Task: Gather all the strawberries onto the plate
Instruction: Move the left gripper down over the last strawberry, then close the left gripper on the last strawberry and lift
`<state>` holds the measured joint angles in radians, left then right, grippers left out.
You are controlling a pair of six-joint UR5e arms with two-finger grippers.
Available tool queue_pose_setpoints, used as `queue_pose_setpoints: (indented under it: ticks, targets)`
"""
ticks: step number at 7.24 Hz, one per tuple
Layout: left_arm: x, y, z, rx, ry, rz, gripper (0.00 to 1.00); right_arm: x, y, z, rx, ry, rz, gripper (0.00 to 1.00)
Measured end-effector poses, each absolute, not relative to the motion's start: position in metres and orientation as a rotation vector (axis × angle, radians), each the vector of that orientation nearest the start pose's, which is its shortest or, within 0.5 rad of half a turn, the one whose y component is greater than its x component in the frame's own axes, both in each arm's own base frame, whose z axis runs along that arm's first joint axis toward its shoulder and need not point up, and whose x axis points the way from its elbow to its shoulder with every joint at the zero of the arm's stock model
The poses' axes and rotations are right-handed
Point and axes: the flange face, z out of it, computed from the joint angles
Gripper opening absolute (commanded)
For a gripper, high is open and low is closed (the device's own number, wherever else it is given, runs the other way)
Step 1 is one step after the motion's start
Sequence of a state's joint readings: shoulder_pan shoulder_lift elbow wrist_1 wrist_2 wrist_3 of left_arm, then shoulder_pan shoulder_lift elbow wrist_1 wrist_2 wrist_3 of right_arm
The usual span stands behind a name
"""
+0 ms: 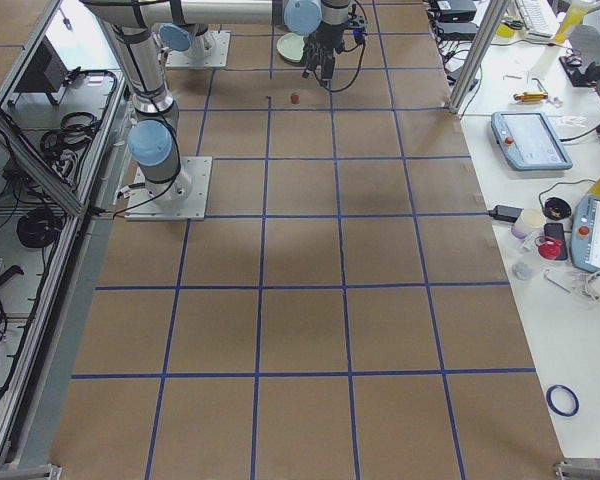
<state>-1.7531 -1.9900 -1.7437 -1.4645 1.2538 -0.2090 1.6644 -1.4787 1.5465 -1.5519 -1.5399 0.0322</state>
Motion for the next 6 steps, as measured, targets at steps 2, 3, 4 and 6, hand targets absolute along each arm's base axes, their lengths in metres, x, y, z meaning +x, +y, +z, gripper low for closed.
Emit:
queue_pose_setpoints:
  ticks: [2, 3, 4, 6]
  targets:
    - [-0.275, -0.498, 0.176, -0.209, 3.255, 0.992, 1.00, 0.184, -0.506, 0.449, -0.092, 3.112, 0.144, 1.00]
    - [-0.278, -0.496, 0.162, -0.215, 3.247, 1.037, 1.00, 0.184, -0.505, 0.448, -0.091, 3.112, 0.147, 1.00]
    - [-0.279, -0.495, 0.151, -0.210, 3.241, 1.063, 0.88, 0.184, -0.505, 0.448, -0.091, 3.112, 0.149, 1.00]
    - [-0.279, -0.497, 0.136, -0.191, 3.238, 1.064, 0.23, 0.184, -0.505, 0.447, -0.091, 3.112, 0.152, 1.00]
